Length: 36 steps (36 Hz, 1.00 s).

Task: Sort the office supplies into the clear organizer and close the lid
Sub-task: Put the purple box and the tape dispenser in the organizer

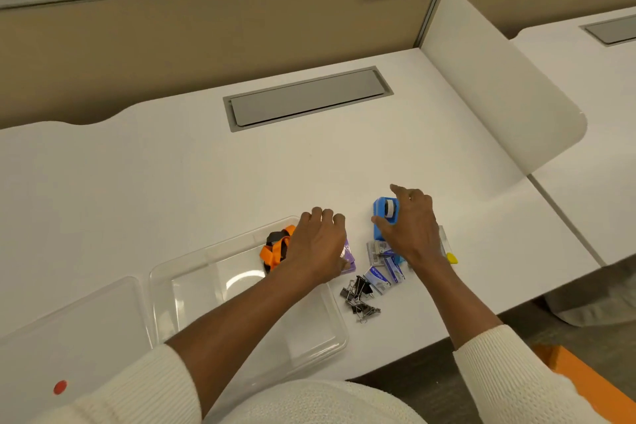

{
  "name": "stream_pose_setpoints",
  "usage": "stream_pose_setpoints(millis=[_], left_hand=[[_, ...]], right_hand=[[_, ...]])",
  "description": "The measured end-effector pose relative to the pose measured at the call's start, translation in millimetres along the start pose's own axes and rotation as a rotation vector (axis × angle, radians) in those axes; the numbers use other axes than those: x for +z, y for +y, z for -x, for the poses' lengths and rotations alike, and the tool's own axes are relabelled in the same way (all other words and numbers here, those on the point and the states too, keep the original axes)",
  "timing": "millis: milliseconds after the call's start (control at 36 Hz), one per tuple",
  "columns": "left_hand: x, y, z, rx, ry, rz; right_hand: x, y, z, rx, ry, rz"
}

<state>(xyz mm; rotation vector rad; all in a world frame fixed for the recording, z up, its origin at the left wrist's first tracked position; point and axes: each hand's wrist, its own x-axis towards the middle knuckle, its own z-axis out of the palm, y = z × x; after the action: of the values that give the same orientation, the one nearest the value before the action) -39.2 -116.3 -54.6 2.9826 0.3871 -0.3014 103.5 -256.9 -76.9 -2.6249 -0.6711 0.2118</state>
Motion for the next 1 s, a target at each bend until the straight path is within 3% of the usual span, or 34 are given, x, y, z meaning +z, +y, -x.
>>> stream_pose_setpoints(millis=[167, 611, 833, 1000], left_hand=[[21, 6, -19, 0.012, -0.186, -0.07], [26, 9, -31, 0.1, -0.156, 0.017], [-5, -4, -17, 0.048, 0.026, 0.193], [-40, -36, 29, -0.014, 0.169, 0.314]], right_hand=[[12, 0, 0, 0.029, -0.07, 0.049], [31, 3, -10, 0.058, -0.056, 0.094], [30, -4, -9, 0.03, 0.059, 0.003], [8, -37, 11, -0.097, 0.178, -0.132]])
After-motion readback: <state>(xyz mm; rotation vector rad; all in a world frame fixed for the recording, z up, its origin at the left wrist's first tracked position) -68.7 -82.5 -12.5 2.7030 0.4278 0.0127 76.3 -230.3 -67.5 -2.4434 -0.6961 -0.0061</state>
